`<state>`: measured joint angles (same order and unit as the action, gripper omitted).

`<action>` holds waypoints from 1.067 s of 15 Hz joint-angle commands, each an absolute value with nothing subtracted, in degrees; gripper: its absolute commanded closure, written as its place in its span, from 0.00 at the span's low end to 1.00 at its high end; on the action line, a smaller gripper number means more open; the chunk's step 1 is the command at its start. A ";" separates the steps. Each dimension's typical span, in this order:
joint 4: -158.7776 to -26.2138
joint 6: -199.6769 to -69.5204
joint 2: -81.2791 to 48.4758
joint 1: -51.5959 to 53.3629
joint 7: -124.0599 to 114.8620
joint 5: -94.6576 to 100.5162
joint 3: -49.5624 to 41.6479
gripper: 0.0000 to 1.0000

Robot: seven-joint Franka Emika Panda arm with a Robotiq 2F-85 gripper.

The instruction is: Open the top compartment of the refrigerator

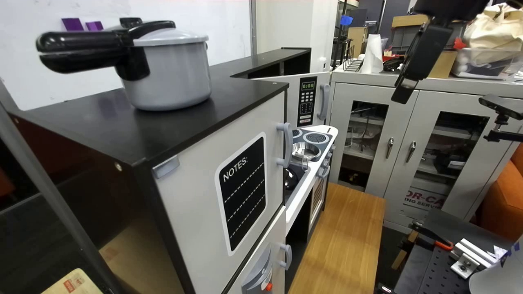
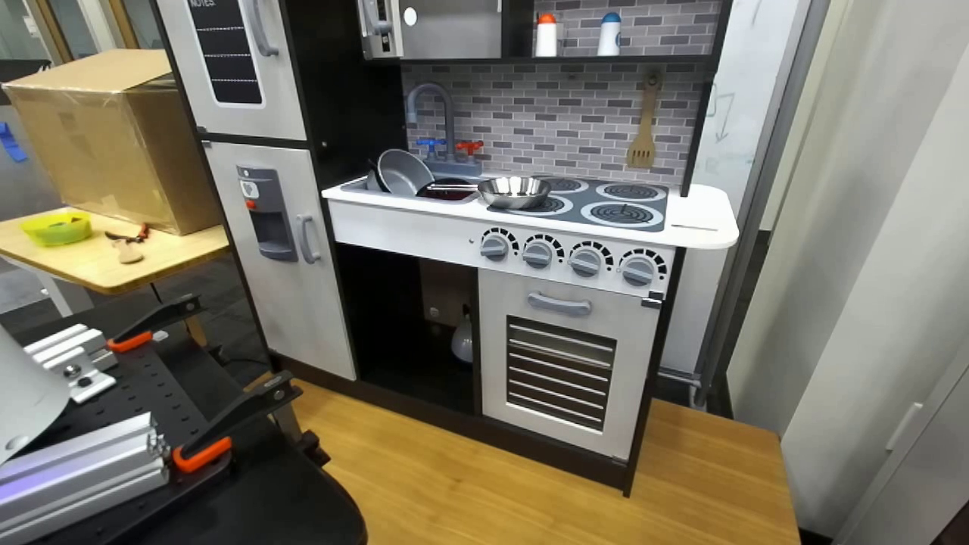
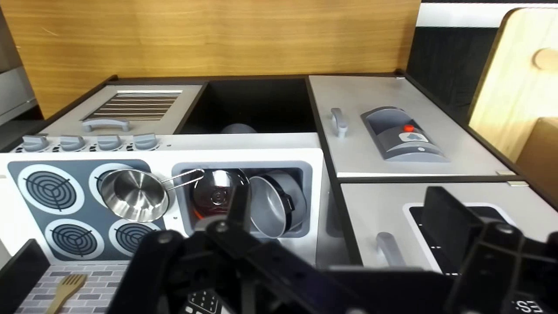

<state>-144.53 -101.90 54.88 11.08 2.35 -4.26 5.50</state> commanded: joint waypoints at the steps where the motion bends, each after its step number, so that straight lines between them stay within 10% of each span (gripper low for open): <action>1: -144.37 -101.73 54.82 10.70 3.06 -4.71 5.81 0.00; 16: -148.37 -113.02 54.64 15.78 4.45 -5.51 10.77 0.00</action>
